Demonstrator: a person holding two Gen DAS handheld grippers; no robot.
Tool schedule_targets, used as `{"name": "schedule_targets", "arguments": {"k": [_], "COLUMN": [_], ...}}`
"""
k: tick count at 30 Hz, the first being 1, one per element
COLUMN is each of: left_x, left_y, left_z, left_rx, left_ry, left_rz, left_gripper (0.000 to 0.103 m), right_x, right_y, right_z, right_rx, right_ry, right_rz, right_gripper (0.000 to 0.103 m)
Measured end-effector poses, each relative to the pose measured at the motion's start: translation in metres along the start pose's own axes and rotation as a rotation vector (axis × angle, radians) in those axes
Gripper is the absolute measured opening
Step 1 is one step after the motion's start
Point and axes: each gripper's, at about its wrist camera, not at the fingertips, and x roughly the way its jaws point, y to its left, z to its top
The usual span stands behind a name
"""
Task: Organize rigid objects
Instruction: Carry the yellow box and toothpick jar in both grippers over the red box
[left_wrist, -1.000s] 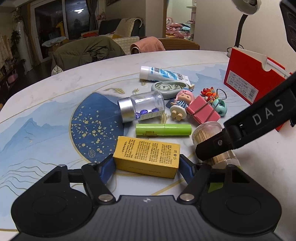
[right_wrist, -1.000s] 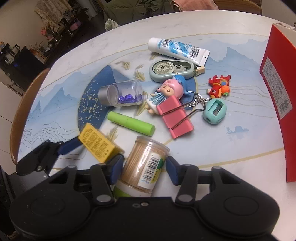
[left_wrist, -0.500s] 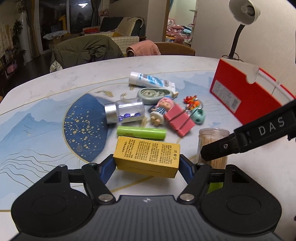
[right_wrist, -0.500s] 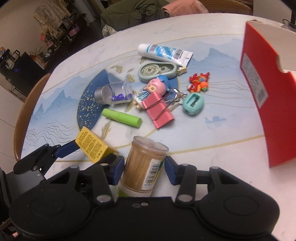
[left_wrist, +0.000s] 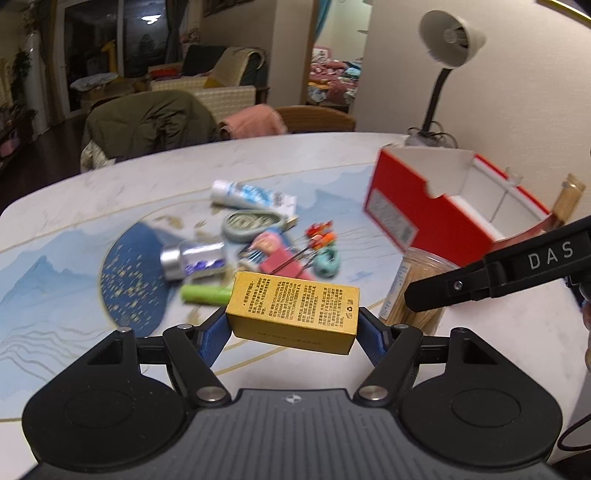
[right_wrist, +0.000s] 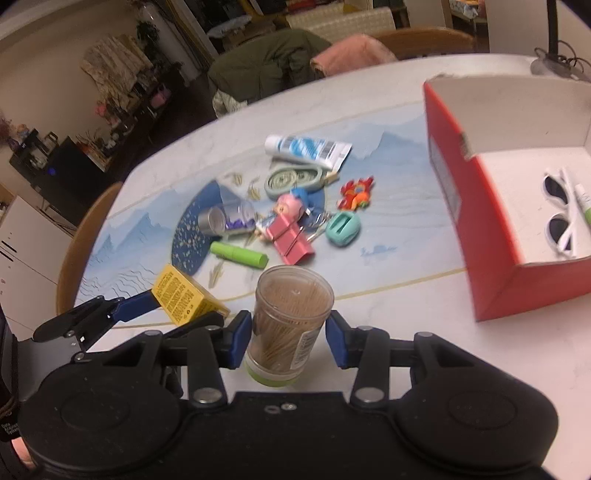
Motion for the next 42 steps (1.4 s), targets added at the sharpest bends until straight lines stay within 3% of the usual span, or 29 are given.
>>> {"name": "schedule_targets", "arguments": {"k": [15, 25, 32, 42], "left_x": [-0.007, 0.026, 0.06, 0.116], "left_y": [-0.079, -0.136, -0.172, -0.22], "left_z": [0.063, 0.096, 0.105, 0.118], "left_rx": [0.116, 0.177, 0.22, 0.326], "left_ry": [-0.102, -0.093, -0.041, 0.044], "left_rz": [-0.05, -0.088, -0.102, -0.106], "left_gripper": [0.073, 0.073, 0.073, 0.073], "right_x": [-0.085, -0.117, -0.124, -0.106], "right_y": [-0.072, -0.142, -0.194, -0.245], "right_z": [0.041, 0.071, 0.081, 0.091], "right_rx": [0.042, 0.075, 0.094, 0.02], "right_ry": [-0.158, -0.247, -0.244, -0.138], "right_rz": [-0.017, -0.11, -0.187, -0.275], "right_gripper": [0.043, 0.043, 0.043, 0.043]}}
